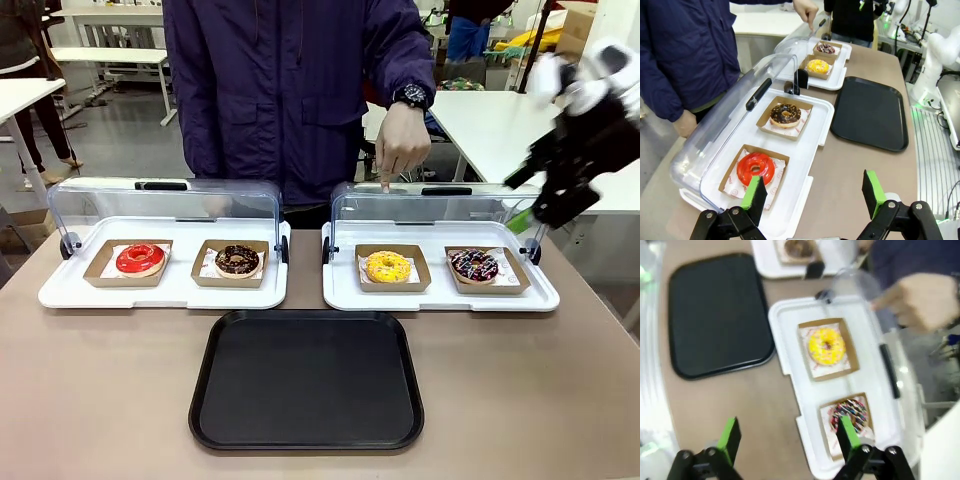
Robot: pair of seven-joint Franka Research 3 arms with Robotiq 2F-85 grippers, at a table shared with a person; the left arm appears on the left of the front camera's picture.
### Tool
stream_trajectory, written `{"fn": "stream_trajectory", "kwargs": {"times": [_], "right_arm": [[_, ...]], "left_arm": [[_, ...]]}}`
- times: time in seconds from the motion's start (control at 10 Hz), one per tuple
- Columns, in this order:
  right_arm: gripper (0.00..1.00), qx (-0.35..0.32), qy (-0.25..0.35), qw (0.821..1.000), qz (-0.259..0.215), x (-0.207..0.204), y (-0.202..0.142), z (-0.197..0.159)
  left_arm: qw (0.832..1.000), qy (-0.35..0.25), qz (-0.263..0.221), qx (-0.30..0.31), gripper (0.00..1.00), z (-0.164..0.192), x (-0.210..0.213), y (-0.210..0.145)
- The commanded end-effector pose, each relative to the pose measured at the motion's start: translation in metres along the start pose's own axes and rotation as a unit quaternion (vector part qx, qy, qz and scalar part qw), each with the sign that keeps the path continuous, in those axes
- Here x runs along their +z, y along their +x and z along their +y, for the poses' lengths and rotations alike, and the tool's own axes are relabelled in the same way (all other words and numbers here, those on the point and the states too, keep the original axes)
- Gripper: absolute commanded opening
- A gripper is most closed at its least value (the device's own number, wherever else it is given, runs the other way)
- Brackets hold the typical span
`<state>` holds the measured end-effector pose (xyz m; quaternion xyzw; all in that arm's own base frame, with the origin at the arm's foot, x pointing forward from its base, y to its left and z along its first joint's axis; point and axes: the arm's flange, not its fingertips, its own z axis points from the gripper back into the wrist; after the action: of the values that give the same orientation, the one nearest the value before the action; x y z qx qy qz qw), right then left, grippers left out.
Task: Move the third donut from the left to the tray.
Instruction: Pick up the Paper togo box containing the Donut indicated by the person and place it on the Handle tray.
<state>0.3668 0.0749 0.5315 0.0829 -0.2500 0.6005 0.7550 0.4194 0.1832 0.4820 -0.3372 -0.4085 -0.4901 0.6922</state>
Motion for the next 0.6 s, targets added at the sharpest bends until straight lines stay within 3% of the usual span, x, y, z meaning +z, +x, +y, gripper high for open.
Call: {"fn": "stream_trajectory", "kwargs": {"times": [0.0,0.3,0.4,0.5], "right_arm": [[1.0,0.025,0.006,0.998,0.062,-0.037,0.015,-0.009],[1.0,0.05,0.032,0.994,0.097,-0.085,0.02,-0.013],[1.0,0.032,0.034,0.998,0.05,-0.086,0.018,-0.014],[1.0,0.061,0.038,0.993,0.092,-0.085,0.018,-0.001]], "left_arm": [[1.0,-0.003,0.005,0.0,1.0,-0.003,0.001,0.002],[1.0,-0.003,0.005,0.0,1.0,-0.003,0.001,0.002],[1.0,-0.003,0.005,0.0,1.0,-0.003,0.001,0.002],[1.0,-0.003,0.005,0.0,1.0,-0.003,0.001,0.002]]}}
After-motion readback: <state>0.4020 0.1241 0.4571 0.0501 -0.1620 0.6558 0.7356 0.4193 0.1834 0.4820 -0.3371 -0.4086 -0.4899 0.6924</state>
